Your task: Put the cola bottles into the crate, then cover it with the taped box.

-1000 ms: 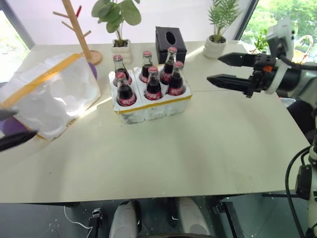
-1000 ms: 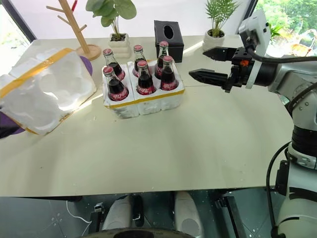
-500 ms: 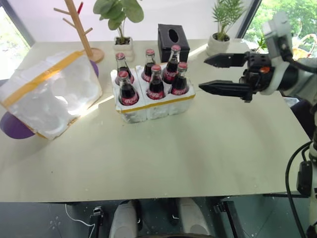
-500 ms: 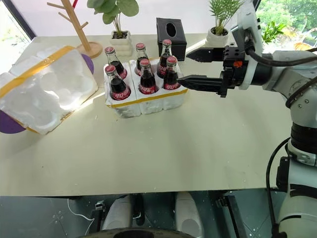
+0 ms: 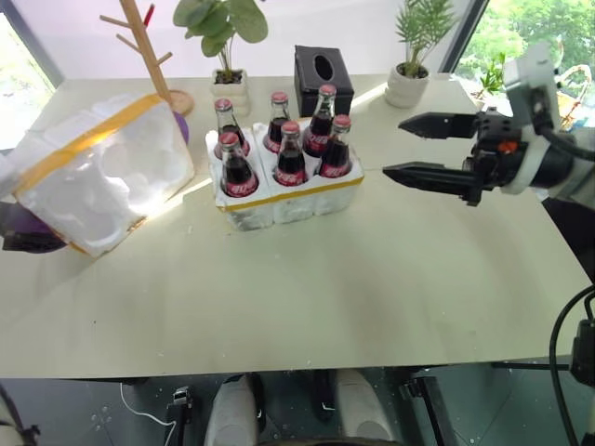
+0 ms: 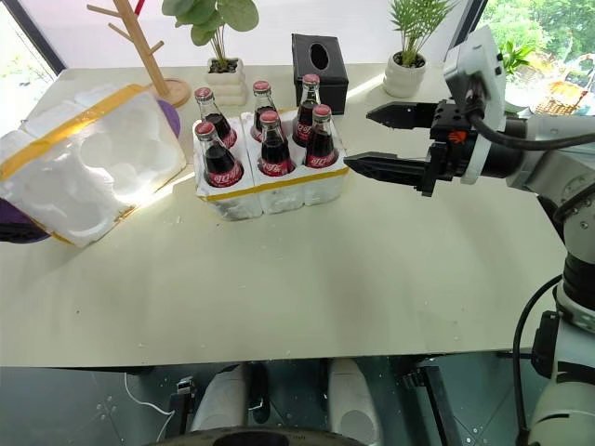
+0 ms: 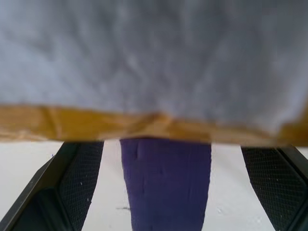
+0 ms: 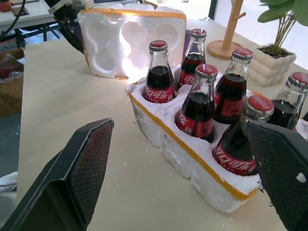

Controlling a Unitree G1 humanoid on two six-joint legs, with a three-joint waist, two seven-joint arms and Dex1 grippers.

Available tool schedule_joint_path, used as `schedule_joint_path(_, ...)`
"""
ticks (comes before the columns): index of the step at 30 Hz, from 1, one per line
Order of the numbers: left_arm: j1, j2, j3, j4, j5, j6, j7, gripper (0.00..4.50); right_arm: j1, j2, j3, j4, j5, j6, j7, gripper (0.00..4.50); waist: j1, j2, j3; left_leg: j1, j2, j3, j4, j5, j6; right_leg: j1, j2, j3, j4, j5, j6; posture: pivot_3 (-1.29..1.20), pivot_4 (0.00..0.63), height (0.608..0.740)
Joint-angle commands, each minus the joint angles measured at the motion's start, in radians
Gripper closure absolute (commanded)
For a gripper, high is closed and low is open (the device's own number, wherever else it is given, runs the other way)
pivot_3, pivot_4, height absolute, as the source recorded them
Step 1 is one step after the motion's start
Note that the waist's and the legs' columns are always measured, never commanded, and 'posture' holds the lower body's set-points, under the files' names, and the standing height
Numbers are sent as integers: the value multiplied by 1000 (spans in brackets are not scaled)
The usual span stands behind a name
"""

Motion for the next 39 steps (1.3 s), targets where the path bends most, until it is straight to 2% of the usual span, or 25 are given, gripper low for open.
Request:
schedule_joint_path(1, -30, -8, 6, 24, 15, -16, 28, 0, 7, -19, -64, -54, 41, 6, -32, 67, 2, 0, 0, 0, 0, 0, 0, 0, 0, 0, 0, 0, 0, 0, 0, 0, 150, 740)
schedule_joint_path(2, -30, -12, 4, 27, 16, -17, 15, 571, 10, -18, -69, -57, 48, 9, -42, 0, 2, 0, 0, 0, 0, 0, 0, 0, 0, 0, 0, 0, 1, 0, 0, 0, 150, 740)
schedule_joint_path(4, -26, -13, 0, 30, 19, -23, -7, 1413, 15, -19, -73, -62, 57, 10, -55, 0, 2, 0, 0, 0, 0, 0, 1, 0, 0, 0, 0, 0, 1, 0, 0, 0, 150, 740)
schedule_joint_path(9, -19, -7, -6, 28, 34, -31, -26, 4045, 22, -19, -61, -54, 54, -11, -64, 0, 4, 0, 0, 1, 0, -1, 2, 0, 0, 2, 0, 0, 1, 0, 0, 0, 150, 740)
schedule_joint_path(10, -19, -5, -8, 26, 37, -34, -36, 4240, 21, -19, -58, -50, 53, -14, -63, 0, 3, 0, 0, 0, 0, -1, 3, 0, 0, 2, 0, 0, 1, 0, 0, 0, 150, 740)
schedule_joint_path(16, -33, 7, 32, -34, 4, -121, -7, 4241, 77, -61, -47, -15, 16, -31, -26, 0, 5, 0, 0, -1, 0, -3, 6, 0, 1, 2, 0, -1, 3, 0, 0, 0, 150, 740)
schedule_joint_path(22, -49, -40, 151, -278, -48, -298, 394, 4241, 193, -127, -104, 11, -50, -86, -12, 0, 9, -2, 0, -4, 1, -4, 14, -2, 4, 3, -1, -2, 4, 0, 1, 0, 150, 740)
schedule_joint_path(25, -30, -93, 191, -501, -35, -262, 577, 4241, 229, -127, -135, 14, -48, -84, -30, 0, 13, -2, 0, -4, 0, -4, 14, -2, 4, 4, -1, -2, 4, 2, 3, 0, 150, 740)
schedule_joint_path(27, 7, -109, 198, -617, -25, -247, 626, 4241, 236, -122, -145, 11, -41, -79, -39, 0, 15, -2, 0, -4, 0, -4, 15, -2, 4, 4, -1, -1, 4, 2, 4, 0, 150, 740)
schedule_joint_path(30, 79, -177, 167, -911, 64, -205, 754, 4241, 246, -100, -155, 12, -38, -76, -71, 0, 12, -1, -1, -2, 0, -3, 15, -2, 4, 4, 0, 1, 4, 2, 4, 0, 150, 740)
schedule_joint_path(32, 120, -199, 138, -1045, 146, -193, 811, 4241, 252, -91, -157, 12, -40, -77, -89, 0, 18, -1, 0, -2, 0, -4, 15, -2, 4, 5, 1, 1, 6, 2, 4, 0, 150, 740)
schedule_joint_path(35, 192, -183, 90, -1175, 292, -188, 854, 4241, 255, -83, -162, 13, -43, -74, -113, 0, 15, -1, 0, -1, 0, -2, 15, -2, 4, 5, 2, 3, 6, 2, 4, 0, 150, 740)
schedule_joint_path(39, 274, -207, 70, -1317, 398, -105, 847, 4241, 258, -79, -177, 15, -31, -63, -136, 0, 16, -1, 0, 0, 0, -3, 15, -2, 4, 4, 3, 3, 6, 2, 4, 0, 150, 740)
